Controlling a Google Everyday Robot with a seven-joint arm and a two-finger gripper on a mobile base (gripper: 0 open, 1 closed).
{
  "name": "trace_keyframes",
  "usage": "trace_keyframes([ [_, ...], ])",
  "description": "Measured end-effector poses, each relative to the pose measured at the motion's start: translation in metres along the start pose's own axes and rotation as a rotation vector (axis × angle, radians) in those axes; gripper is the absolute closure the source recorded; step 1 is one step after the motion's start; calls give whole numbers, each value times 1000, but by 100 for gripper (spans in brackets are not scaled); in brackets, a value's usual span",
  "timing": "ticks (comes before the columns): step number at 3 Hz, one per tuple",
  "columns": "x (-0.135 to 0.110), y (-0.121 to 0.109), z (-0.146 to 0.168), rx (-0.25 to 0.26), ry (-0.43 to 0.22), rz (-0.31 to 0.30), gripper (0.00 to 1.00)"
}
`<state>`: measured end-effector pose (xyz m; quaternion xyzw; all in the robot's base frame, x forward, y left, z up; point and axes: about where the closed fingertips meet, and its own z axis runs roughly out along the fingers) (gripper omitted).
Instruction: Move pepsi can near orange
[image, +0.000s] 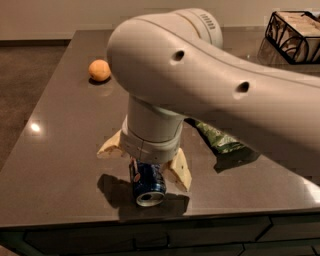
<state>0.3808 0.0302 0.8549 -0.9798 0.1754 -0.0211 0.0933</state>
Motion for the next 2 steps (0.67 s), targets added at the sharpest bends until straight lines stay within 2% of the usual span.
trace_keyframes([
  [1,7,1,7,-20,15,-11,16],
  [2,13,0,9,-33,29,-19,40],
])
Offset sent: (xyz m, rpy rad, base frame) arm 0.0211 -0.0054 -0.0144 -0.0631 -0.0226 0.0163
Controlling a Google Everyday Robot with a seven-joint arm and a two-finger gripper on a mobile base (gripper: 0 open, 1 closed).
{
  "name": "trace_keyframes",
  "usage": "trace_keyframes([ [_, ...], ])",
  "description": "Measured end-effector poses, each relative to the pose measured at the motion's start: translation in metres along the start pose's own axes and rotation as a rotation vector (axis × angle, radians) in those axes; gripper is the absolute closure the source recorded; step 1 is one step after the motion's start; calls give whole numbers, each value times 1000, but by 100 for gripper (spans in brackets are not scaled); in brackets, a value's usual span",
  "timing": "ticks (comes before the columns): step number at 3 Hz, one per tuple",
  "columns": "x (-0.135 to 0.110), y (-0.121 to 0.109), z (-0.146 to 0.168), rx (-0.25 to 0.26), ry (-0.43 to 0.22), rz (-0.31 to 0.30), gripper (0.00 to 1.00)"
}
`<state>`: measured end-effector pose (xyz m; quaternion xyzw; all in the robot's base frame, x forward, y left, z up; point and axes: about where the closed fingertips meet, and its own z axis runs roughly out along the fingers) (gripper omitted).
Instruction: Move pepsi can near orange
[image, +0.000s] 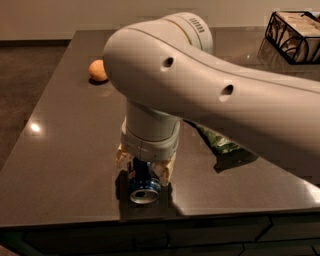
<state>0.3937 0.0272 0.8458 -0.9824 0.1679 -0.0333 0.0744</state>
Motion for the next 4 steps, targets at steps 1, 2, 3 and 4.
trace_keyframes([
  [1,4,-4,-1,-4,9,-2,63],
  [2,8,-18,-11,4,19,19,86],
  [3,20,-42,-24,-5,-4,98,100],
  [4,40,-70,-33,-29,-50,244,100],
])
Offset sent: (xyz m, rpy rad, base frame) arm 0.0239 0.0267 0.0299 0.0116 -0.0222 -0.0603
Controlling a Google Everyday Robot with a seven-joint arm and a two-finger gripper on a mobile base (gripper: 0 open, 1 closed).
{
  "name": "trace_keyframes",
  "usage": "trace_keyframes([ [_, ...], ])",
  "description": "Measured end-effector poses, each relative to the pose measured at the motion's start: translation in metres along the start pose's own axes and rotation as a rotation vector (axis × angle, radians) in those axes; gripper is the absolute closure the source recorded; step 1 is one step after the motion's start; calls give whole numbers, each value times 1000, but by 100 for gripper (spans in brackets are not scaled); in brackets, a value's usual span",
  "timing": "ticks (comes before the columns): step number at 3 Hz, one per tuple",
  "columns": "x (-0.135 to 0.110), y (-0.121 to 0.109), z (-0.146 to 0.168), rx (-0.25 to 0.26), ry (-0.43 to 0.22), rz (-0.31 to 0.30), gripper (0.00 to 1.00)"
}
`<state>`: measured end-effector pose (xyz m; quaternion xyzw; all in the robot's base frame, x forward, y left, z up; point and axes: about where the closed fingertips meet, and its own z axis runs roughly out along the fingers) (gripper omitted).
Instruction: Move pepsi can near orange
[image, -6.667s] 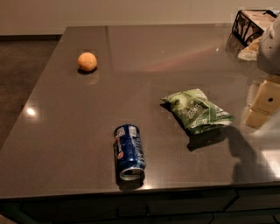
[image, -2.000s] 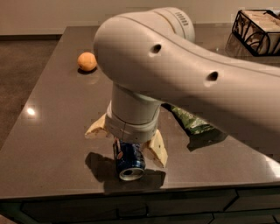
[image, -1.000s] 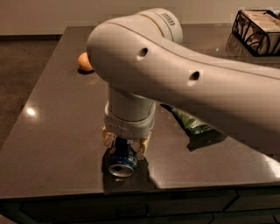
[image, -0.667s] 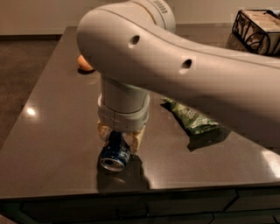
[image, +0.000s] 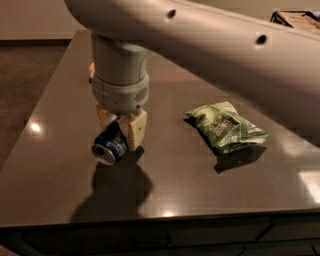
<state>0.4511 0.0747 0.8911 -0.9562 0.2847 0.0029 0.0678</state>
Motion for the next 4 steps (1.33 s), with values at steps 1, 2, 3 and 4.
trace_keyframes([
  [1,14,-28,-2,-3,-36,165,100],
  [2,14,-34,-4,18,-36,196,100],
  [3,14,-34,-4,19,-36,193,100],
  [4,35,-43,-1,21,-25,240,100],
])
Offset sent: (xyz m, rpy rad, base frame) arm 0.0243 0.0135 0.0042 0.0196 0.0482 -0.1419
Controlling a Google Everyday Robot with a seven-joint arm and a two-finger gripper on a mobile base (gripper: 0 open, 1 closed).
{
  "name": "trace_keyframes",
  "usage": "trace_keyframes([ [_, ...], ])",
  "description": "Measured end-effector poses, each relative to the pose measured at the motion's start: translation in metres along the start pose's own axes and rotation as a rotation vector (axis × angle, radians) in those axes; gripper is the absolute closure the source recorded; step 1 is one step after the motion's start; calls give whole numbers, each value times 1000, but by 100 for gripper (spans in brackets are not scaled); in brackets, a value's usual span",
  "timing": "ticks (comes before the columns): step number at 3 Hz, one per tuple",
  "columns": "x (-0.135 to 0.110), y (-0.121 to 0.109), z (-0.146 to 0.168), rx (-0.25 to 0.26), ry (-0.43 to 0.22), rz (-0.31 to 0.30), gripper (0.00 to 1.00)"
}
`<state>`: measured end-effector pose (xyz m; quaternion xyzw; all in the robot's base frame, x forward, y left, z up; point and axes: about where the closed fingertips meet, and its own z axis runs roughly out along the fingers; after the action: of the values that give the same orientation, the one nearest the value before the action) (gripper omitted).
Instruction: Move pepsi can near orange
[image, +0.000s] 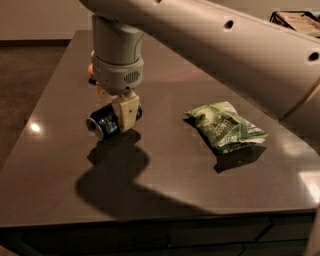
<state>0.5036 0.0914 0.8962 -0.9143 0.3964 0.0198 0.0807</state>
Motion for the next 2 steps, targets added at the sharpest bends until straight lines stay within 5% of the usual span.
trace_keyframes([
  [2,62,-45,2,24,68,64,100],
])
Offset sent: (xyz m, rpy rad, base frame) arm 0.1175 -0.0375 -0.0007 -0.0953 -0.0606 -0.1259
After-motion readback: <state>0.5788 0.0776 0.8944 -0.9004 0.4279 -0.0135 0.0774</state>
